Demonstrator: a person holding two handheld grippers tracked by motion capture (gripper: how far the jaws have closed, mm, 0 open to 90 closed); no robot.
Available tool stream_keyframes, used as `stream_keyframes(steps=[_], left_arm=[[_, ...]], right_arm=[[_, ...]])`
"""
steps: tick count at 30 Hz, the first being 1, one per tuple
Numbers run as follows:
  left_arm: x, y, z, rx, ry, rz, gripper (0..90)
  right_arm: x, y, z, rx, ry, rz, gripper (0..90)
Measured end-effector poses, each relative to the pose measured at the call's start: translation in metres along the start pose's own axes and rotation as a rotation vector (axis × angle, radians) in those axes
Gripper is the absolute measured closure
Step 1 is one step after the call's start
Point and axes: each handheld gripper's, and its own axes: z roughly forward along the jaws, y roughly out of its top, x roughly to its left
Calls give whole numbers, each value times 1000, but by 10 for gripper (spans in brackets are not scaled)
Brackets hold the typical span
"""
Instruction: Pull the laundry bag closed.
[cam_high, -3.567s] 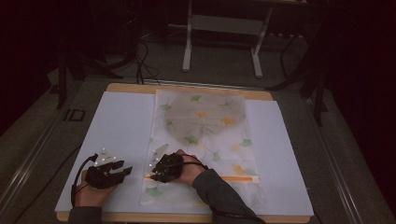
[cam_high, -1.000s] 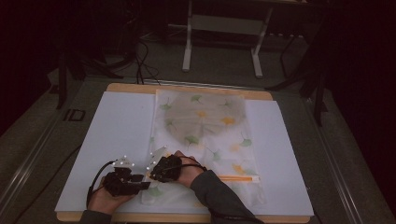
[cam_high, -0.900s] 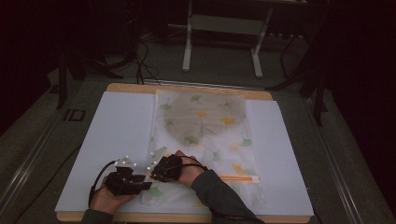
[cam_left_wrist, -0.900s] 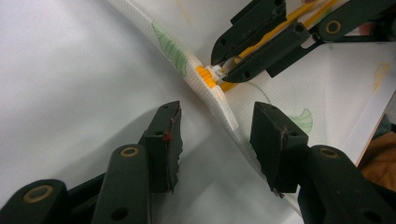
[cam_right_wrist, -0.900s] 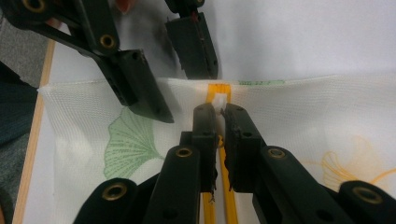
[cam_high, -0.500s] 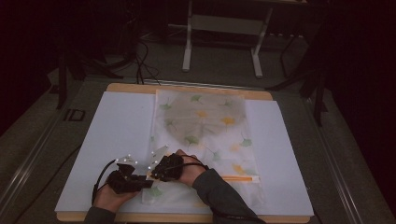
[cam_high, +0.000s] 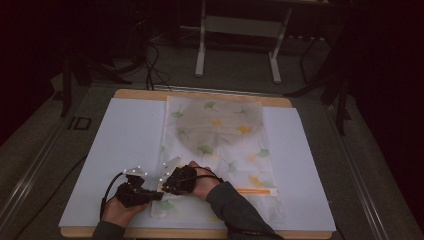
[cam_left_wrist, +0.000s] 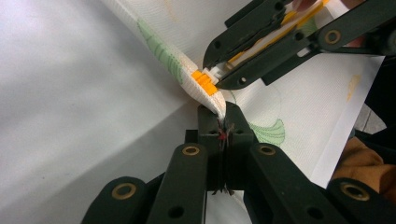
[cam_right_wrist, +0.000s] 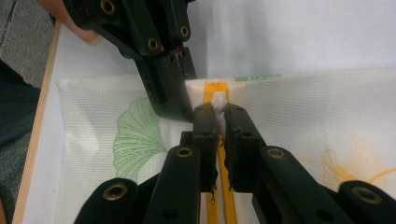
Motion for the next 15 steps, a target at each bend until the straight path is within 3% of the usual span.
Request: stream_keyframes(steps=[15], left_arm=[[1,-1,-1,-11,-9,-1,887]], right_arm=[[-1,-7,7,13,7,10,841]])
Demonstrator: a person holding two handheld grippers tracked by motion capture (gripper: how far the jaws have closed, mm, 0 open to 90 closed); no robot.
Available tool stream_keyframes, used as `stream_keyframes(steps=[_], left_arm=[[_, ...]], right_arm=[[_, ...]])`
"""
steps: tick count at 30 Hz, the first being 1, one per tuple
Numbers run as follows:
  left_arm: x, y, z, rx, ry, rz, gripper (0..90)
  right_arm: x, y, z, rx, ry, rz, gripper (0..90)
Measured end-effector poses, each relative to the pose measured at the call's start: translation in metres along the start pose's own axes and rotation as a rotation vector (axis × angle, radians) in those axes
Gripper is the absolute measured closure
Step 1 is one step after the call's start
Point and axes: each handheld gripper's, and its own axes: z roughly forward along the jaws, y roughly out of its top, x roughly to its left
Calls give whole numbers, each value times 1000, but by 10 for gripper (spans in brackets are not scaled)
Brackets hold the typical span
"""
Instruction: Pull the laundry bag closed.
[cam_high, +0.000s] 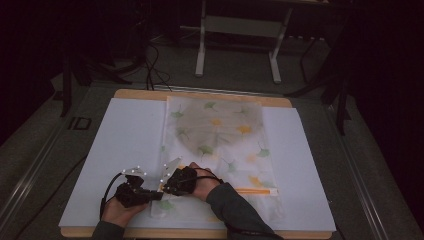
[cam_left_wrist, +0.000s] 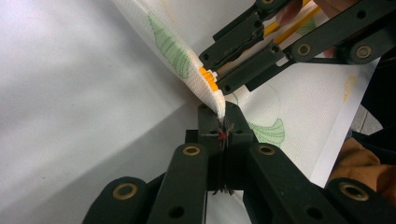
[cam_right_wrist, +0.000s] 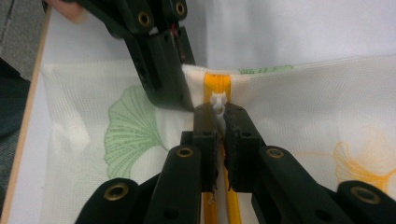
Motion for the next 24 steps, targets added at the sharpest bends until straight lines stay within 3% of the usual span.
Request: stream_keyframes(steps=[24], left_arm=[[0,0,-4,-34,-29,6,887]], right_arm=[[4,-4,-3,30,-24,-19,843]])
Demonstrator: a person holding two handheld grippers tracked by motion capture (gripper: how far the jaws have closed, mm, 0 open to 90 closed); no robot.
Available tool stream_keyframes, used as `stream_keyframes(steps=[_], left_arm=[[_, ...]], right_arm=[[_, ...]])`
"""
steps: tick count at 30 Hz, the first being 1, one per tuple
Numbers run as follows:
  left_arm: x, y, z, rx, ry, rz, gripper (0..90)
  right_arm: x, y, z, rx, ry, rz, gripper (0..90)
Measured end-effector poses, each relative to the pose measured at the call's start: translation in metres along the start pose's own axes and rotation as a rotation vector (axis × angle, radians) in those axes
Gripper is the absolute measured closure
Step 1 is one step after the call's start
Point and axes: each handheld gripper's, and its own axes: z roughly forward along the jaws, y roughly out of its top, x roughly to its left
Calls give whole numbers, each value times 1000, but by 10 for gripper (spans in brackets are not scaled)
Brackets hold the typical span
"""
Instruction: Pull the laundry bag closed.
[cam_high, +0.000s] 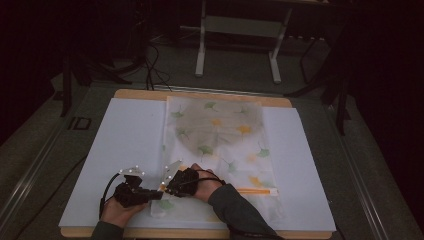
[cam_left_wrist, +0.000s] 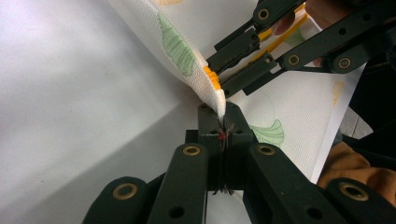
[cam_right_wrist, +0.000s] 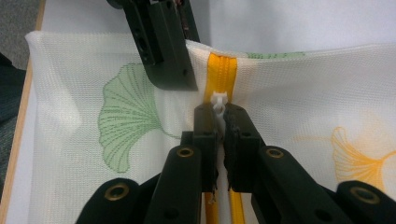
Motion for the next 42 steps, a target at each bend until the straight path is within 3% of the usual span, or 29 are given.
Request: stream_keyframes(steps=[14,42], left_arm=[[0,0,-3,-21,-13,0,887],[0,0,-6,-48,-34,-4,887]], right_arm=[[2,-2,-4,34,-16,-15,844],[0,-13,-10,47,-27,-15,847]])
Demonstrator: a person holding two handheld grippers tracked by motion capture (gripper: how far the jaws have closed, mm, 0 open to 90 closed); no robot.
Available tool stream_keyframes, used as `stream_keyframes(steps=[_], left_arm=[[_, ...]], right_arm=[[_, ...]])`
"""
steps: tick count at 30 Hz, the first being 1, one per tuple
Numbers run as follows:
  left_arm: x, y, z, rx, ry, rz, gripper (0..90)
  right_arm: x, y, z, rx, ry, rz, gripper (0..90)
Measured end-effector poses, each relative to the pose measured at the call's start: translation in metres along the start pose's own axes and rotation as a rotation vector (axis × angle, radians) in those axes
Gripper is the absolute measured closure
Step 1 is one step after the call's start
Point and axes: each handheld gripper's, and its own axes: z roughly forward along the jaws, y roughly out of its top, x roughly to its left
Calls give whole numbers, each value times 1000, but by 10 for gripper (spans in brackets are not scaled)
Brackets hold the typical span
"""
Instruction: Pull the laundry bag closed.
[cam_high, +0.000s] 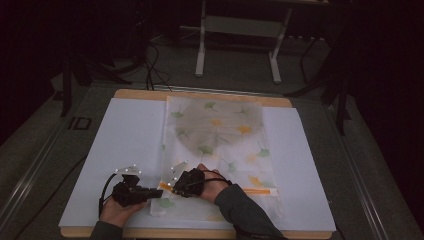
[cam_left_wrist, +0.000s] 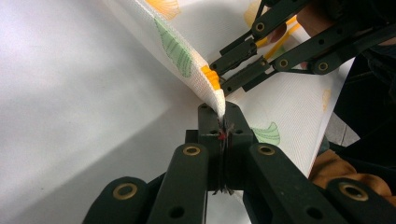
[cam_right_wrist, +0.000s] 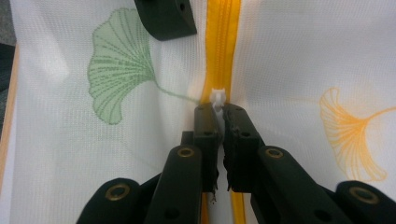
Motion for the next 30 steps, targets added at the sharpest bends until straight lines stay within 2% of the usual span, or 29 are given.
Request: stream_keyframes(steps=[15,30], left_arm=[[0,0,-4,-19,-6,-1,887],[0,0,-6,-30,-7,-2,887]], right_arm=[[-3,-8,-5,11,-11,8,848],[-3,-14,-11,48,-32,-3,849]])
